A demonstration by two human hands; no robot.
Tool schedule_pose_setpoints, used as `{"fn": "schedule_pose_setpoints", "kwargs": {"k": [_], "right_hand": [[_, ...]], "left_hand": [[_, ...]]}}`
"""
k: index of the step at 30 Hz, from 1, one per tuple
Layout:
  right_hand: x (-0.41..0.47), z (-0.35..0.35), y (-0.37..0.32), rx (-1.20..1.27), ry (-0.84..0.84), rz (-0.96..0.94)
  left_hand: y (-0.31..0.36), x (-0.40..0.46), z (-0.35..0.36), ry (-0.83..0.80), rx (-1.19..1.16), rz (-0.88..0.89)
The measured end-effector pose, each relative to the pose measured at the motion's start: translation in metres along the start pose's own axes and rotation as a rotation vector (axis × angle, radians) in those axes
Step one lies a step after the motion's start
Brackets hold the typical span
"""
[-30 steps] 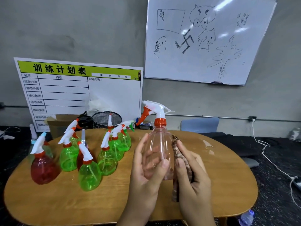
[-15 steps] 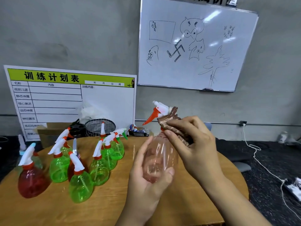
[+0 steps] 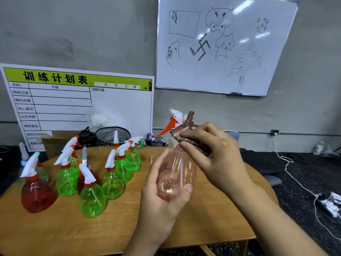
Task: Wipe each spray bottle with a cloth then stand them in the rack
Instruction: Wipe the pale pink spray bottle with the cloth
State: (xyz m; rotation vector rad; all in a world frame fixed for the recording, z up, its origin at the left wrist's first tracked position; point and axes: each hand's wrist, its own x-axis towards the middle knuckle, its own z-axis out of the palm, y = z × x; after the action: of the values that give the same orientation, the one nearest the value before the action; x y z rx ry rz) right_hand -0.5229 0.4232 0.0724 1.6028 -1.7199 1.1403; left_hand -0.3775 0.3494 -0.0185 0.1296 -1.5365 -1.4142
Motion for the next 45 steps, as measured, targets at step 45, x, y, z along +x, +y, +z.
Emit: {"fn": "schedule_pose_setpoints", "kwargs": {"k": [45], "right_hand": [[0.026,0.012,0.001,0.011,0.154,0.042]], "left_hand": [[-0.003,-0.008,-0.024,0.018,0.068,-0.005]]}}
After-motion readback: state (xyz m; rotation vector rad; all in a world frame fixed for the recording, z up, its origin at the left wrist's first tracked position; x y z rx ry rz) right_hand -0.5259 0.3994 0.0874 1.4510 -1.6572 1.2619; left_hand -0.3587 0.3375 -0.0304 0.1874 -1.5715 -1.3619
